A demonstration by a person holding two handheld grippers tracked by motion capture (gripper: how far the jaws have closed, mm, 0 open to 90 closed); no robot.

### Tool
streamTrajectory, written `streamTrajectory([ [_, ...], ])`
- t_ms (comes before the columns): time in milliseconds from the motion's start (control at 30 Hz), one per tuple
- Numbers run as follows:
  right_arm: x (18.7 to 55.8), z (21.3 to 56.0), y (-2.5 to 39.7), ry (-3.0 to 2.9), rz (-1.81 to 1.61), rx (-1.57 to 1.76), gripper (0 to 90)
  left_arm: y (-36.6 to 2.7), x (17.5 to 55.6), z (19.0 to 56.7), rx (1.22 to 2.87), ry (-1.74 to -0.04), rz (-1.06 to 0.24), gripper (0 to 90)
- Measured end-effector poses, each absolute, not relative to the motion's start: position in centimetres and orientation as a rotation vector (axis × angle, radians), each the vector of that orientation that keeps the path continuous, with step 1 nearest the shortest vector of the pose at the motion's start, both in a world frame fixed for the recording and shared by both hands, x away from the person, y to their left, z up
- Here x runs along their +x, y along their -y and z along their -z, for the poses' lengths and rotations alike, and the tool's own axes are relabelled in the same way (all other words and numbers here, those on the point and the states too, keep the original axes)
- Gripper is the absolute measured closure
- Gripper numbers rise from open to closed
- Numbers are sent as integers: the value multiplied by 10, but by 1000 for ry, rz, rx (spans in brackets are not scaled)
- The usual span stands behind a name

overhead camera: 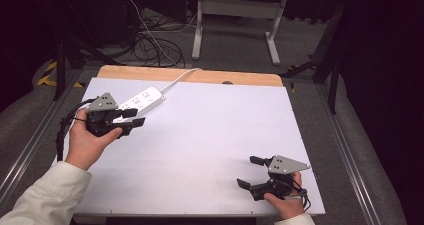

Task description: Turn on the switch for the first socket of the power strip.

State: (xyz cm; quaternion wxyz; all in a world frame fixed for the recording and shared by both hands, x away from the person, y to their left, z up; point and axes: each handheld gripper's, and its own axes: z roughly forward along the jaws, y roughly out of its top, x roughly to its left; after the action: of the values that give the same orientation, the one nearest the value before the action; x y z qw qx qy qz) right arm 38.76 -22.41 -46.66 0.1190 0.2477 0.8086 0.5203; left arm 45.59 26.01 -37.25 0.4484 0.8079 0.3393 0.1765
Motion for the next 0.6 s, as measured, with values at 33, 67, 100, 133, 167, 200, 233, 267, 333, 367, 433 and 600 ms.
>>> streamTrajectory([
  [33,388,467,224,-2364,-1521,724,126,-260,460,372,1999,-839,-438,591],
  [67,388,467,224,-2366,-1527,725,126,-260,466,373,1990,-848,-430,660],
  [100,388,467,224,-2366,-1527,725,126,-260,466,373,1990,-848,-430,694],
  [133,388,467,224,-2366,-1528,726,126,-259,471,373,1983,-855,-422,694],
  [167,388,467,224,-2368,-1531,730,126,-260,475,373,1978,-857,-422,767],
  [200,388,467,224,-2368,-1531,730,126,-260,478,374,1974,-863,-417,767],
  [233,388,467,224,-2369,-1531,729,126,-259,482,374,1965,-873,-408,869],
  [267,388,467,224,-2368,-1530,729,126,-259,486,375,1957,-882,-401,900],
  [333,388,467,224,-2369,-1534,731,126,-259,492,376,1956,-904,-386,900],
  [367,388,467,224,-2369,-1534,731,126,-258,496,377,1954,-918,-390,900],
  [433,387,468,225,-2370,-1531,732,126,-257,501,378,1960,-926,-396,900],
  [600,386,469,227,-2373,-1577,747,126,-252,516,384,1953,-931,-413,900],
])
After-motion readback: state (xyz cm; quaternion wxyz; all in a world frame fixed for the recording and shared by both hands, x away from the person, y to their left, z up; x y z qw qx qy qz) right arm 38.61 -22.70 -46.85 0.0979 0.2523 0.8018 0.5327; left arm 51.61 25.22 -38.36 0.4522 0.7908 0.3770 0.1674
